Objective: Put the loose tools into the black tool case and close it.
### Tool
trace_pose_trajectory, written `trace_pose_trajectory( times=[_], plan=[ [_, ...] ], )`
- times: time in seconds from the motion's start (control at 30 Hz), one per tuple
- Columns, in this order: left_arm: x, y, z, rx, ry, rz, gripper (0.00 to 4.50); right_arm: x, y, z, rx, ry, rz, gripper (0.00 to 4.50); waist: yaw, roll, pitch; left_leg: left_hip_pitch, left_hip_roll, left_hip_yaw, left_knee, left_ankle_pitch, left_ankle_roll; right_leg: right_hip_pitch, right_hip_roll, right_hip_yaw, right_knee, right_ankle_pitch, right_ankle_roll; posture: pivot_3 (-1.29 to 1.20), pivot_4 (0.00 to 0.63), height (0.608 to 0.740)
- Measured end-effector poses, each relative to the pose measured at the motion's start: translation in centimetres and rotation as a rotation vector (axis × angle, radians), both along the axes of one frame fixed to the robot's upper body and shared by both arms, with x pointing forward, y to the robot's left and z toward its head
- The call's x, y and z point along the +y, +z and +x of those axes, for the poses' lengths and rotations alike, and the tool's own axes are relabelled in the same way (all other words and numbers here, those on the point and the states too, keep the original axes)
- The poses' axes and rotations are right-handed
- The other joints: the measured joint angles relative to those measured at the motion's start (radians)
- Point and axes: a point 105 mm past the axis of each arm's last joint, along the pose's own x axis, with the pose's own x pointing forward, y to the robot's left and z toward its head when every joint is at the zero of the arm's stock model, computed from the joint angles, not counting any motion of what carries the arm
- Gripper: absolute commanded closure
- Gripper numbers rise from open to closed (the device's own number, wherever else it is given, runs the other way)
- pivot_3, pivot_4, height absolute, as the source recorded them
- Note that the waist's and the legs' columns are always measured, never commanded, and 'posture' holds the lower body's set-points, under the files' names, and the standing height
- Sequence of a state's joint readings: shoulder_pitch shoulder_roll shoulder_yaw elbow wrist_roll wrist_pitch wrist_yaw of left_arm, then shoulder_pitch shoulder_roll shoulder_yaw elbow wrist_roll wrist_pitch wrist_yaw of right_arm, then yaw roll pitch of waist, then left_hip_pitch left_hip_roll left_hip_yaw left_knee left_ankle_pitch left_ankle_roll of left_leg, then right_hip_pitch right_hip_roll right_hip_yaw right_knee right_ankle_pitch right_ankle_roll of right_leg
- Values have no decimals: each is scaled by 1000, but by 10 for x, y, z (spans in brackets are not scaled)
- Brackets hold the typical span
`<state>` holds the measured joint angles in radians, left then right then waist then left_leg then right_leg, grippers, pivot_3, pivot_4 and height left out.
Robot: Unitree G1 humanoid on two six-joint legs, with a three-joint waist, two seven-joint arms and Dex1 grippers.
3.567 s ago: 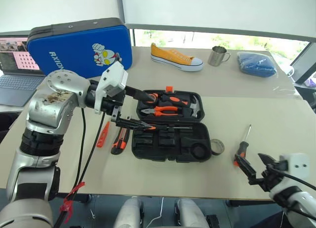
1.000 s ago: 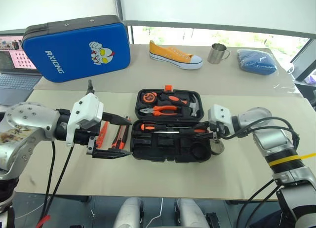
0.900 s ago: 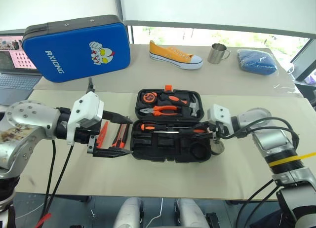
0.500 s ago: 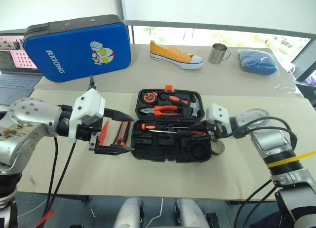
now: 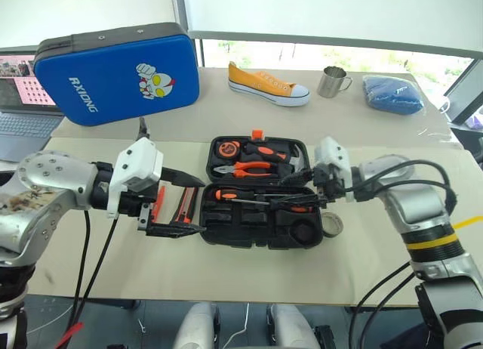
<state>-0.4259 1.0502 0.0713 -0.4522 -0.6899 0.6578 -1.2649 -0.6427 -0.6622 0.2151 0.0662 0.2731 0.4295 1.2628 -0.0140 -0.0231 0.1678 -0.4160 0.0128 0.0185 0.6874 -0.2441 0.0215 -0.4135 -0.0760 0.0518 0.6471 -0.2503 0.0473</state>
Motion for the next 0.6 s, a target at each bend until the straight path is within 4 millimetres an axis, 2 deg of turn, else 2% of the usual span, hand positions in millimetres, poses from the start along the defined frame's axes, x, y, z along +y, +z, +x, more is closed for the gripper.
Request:
trace_pose_trajectory(
  times=[0.1, 0.13, 0.37, 0.6],
  plan=[
    [1, 0, 0, -2, -1, 7, 0, 4, -8, 2, -9, 7, -10, 4321, 0, 0, 0, 0, 0, 0, 0, 0, 0, 0, 0, 0, 0, 0, 0, 0, 150, 739],
    [1, 0, 0, -3, 0, 10, 0, 5, -11, 3, -9, 9, -11, 4467, 0, 0, 0, 0, 0, 0, 0, 0, 0, 0, 0, 0, 0, 0, 0, 0, 150, 739],
    [3, -1, 0, -5, 3, 30, 0, 9, -26, 5, 2, 14, -35, 4467, 0, 0, 0, 0, 0, 0, 0, 0, 0, 0, 0, 0, 0, 0, 0, 0, 150, 739],
    [4, -1, 1, -1, 8, 31, 0, 13, -29, 11, -26, 18, -70, 4467, -1, 0, 0, 1, 0, 0, 0, 0, 0, 0, 1, 0, 0, 0, 0, 0, 150, 739]
  ],
)
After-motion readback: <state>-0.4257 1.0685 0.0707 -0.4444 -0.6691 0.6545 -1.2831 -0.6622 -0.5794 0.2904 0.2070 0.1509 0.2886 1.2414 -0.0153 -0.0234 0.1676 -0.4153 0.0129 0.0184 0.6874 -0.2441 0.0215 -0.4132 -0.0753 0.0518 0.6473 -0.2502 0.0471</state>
